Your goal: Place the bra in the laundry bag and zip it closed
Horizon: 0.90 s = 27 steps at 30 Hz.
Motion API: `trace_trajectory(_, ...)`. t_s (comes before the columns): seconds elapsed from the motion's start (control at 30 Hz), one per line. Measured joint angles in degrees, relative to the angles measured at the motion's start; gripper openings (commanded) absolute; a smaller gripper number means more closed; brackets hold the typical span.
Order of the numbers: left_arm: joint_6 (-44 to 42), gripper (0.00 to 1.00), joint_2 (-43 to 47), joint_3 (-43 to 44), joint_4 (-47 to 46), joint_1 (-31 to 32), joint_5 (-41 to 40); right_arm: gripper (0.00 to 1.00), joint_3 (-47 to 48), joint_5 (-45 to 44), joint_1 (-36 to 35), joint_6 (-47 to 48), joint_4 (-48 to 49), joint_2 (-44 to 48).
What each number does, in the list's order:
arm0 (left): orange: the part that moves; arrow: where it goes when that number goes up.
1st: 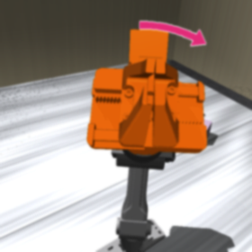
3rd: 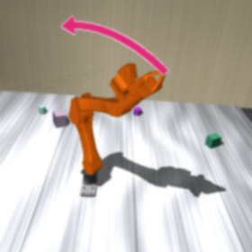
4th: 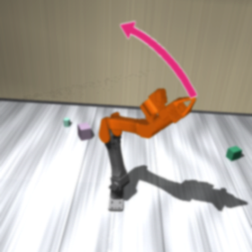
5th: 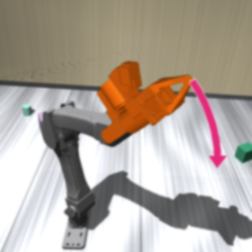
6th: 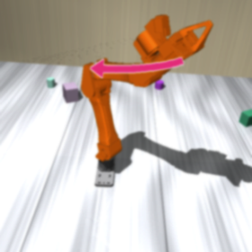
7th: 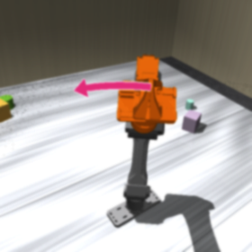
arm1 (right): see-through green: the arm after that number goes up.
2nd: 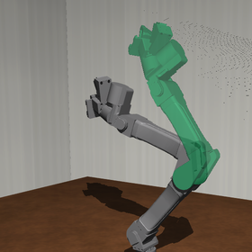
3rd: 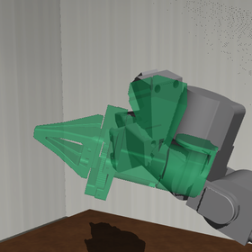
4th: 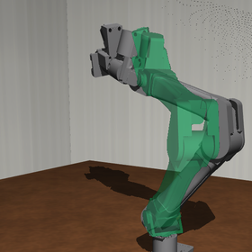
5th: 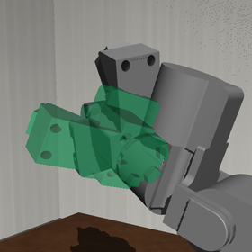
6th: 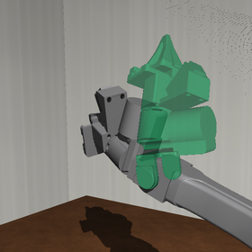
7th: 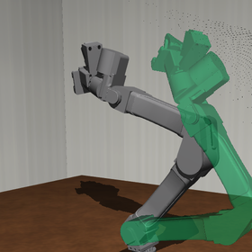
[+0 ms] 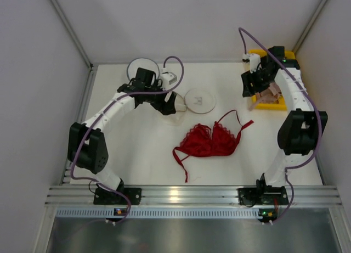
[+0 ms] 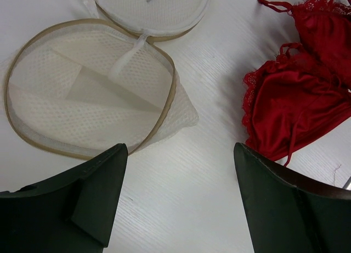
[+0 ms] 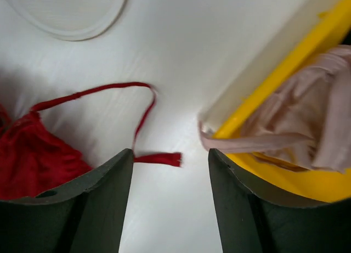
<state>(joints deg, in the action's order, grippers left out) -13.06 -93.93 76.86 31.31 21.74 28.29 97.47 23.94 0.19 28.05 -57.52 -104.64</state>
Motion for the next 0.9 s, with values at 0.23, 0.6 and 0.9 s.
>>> trace_trajectory(0.23, -1.40, 0.81, -1.22, 1.01, 0.00, 0.02, 3.54, 0.51, 5.18, -3.54, 4.35, 10.60, -4.20, -0.74)
trace_trajectory(0.6, -11.50, 0.64, 4.24, -12.24, 0.68, 9.14, 5.42, 0.44, -13.62, 4.63, -0.98, 9.46, -6.84, 5.25)
trace_trajectory(0.9, -22.93, 0.64, 10.08, -23.21, 2.73, 26.58, 3.30, 0.45, -16.46, 5.35, -1.01, 4.92, -5.53, 9.49)
